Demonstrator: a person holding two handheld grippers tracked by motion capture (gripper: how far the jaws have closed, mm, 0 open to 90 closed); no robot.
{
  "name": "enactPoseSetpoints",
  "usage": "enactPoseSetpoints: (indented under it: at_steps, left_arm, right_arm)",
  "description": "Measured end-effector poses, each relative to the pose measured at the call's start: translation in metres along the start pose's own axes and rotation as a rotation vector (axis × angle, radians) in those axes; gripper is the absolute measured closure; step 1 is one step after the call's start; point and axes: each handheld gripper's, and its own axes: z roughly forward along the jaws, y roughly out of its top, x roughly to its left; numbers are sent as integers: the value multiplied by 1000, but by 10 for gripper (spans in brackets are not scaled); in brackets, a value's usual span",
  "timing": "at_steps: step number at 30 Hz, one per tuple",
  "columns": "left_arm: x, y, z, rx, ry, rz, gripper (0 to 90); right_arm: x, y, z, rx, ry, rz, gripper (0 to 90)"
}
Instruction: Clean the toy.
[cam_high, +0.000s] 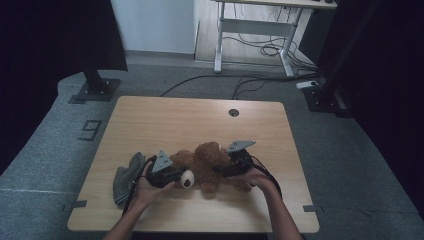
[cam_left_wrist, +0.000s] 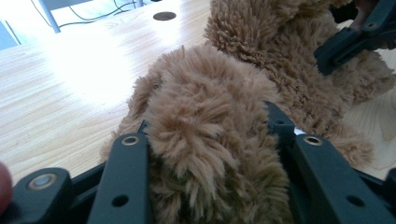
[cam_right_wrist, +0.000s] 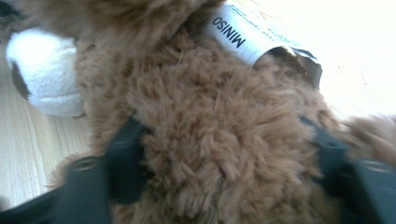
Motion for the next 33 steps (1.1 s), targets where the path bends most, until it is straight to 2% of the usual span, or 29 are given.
enactPoseSetpoints:
  at_steps: [4, 7, 11, 15, 18, 21, 24, 29, 33]
  left_arm:
    - [2, 6, 2, 10, 6, -1, 557]
    - [6, 13, 4, 11, 7, 2, 553]
    - [10, 27, 7, -21, 21, 16, 550]
    - [12, 41, 12, -86, 54, 41, 537]
    - [14, 36, 21, -68, 48, 39, 525]
    - [14, 21, 27, -35, 32, 25, 510]
    - [15, 11, 22, -58, 14, -5, 482]
    - [9, 2, 6, -65, 7, 19, 409]
    - [6, 0, -2, -67, -11, 9, 364]
  right_arm:
    - [8, 4, -4, -29, -55, -40, 533]
    - [14, 8, -8, -44, -99, -67, 587]
    - [15, 11, -15, -109, -165, -102, 599]
    - [13, 14, -23, -222, -286, -184, 589]
    - [11, 7, -20, -260, -343, -224, 574]
    - [14, -9, -11, -250, -360, -243, 568]
    - [25, -23, -8, -288, -383, -250, 582]
    - [49, -35, -11, -305, -400, -295, 586]
    - [55, -46, -13, -325, -379, -257, 575]
